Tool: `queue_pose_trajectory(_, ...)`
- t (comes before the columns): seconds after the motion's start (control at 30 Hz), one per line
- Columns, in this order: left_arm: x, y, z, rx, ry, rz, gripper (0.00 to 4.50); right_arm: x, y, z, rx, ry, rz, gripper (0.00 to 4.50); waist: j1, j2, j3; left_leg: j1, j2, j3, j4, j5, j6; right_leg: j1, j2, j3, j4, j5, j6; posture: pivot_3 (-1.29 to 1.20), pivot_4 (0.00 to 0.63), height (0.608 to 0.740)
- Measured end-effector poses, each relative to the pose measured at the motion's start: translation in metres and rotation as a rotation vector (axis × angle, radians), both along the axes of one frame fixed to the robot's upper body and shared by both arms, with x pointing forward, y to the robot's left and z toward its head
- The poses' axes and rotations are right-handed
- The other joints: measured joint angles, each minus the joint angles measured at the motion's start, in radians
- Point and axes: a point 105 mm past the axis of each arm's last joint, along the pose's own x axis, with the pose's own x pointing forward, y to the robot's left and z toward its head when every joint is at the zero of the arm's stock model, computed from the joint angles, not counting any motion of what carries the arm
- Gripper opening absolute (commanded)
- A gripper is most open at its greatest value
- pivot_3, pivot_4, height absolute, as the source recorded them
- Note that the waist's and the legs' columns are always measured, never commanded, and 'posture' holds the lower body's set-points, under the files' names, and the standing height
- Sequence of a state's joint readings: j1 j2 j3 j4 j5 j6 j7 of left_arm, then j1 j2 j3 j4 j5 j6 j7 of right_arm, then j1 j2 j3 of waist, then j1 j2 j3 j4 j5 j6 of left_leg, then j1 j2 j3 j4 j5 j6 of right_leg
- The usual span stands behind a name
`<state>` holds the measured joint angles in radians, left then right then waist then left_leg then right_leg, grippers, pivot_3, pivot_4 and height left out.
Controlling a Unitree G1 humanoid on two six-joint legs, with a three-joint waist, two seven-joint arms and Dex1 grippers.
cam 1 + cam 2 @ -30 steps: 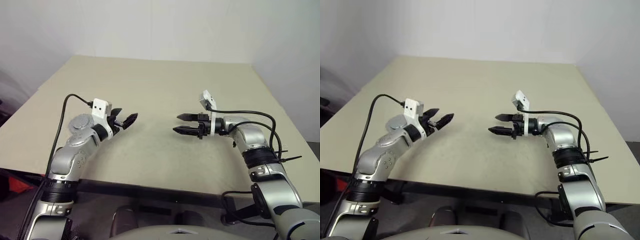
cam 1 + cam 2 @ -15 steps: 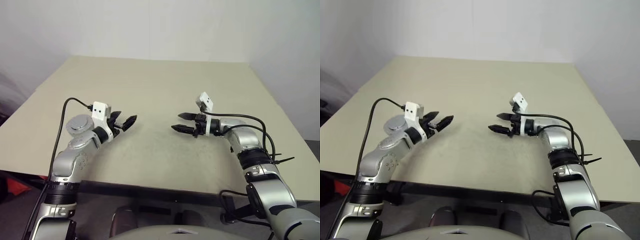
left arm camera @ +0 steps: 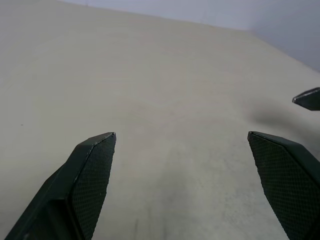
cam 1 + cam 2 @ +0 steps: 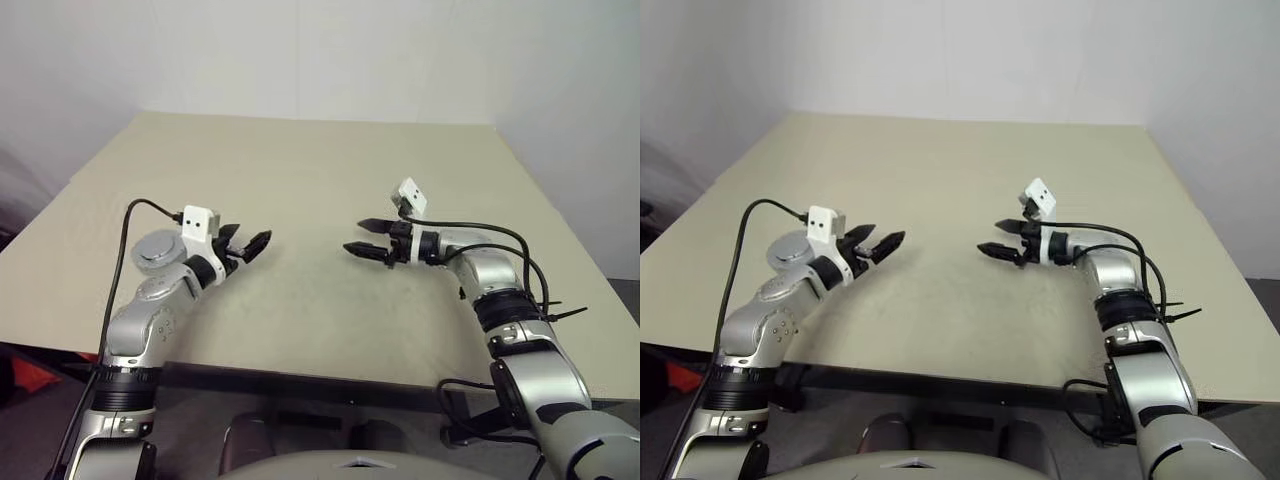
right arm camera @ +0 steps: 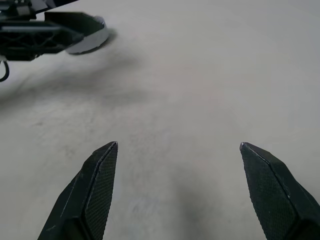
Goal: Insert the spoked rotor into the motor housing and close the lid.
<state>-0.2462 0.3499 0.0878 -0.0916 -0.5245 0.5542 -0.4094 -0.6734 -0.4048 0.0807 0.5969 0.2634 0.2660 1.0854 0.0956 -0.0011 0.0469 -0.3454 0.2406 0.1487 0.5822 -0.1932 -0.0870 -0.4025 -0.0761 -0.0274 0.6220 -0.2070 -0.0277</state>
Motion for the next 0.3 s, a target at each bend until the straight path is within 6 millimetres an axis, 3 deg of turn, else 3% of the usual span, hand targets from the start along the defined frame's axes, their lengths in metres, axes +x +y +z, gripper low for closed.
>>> queue_pose_trajectory(0.17, 0.001, 0.002, -0.001, 0.008, 0.001, 0.01, 4.48, 0.017, -0.006, 0.006, 0.008, -0.093, -0.108, 4.4, 0.0, 0.0, 0.0, -0.001, 0.0, 0.0, 0.0, 0.0, 0.0, -0.001, 0.0, 0.0, 0.0, 0.0, 0.0, 0.0, 0.0, 0.74)
queue_pose_trajectory(0.3, 0.001, 0.005, 0.0, 0.009, 0.005, 0.016, 4.48, 0.014, -0.004, 0.004, 0.017, -0.057, -0.071, 4.4, -0.001, 0.0, 0.0, -0.001, 0.0, 0.0, 0.0, -0.001, 0.001, -0.001, 0.0, 0.0, -0.001, 0.0, 0.0, 0.0, 0.0, 0.74)
